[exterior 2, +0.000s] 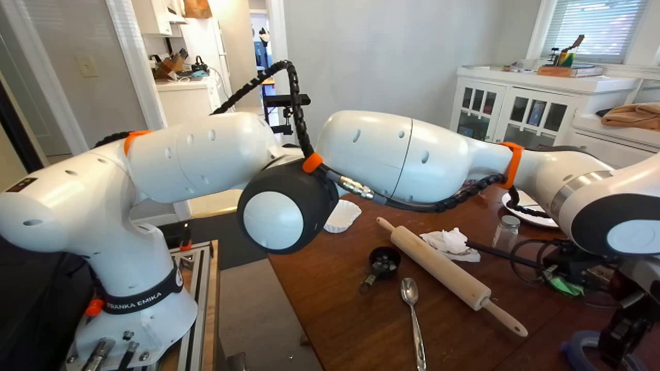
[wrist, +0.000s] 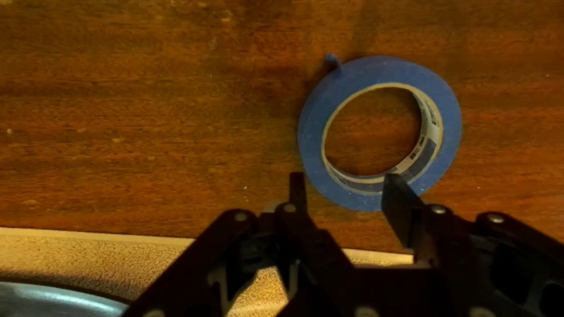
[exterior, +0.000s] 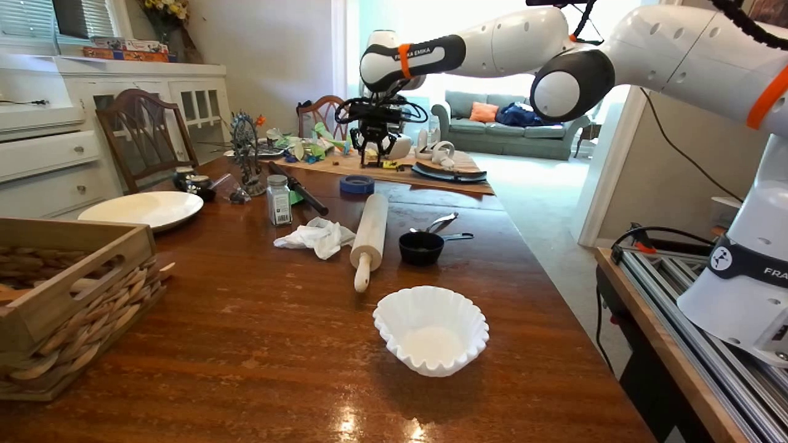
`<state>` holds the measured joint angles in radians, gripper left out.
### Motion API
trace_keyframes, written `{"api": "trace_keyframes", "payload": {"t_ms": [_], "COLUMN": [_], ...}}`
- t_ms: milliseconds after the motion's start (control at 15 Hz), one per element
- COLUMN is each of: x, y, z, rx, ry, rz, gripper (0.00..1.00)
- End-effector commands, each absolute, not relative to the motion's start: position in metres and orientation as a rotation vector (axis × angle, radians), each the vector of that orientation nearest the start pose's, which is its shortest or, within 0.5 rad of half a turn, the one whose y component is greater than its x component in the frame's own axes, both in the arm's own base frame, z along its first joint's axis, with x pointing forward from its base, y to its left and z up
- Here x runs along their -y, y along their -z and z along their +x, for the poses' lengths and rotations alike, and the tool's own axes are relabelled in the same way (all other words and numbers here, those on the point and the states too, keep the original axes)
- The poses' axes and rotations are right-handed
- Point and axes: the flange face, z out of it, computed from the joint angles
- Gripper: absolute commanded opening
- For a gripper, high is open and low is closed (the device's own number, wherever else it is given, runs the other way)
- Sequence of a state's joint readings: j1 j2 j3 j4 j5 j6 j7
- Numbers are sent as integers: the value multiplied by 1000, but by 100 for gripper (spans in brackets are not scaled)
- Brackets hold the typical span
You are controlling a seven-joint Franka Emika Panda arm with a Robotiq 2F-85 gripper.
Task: Move the masking tape forward
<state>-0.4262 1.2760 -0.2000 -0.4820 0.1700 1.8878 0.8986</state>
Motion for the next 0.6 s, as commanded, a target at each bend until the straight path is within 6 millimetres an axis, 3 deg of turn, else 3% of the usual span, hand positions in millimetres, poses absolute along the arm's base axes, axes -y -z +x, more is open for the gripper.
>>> {"api": "trace_keyframes", "payload": {"t_ms": [0,133,533], "x": [389,393,400], "y": [-286,-296,-319], "z": [716,704,700], "rx": [-2056,-2084,-1899], "ry": [161,44,71], "rz": [-2382,-2422,-2537], "gripper": [83,98,100]}}
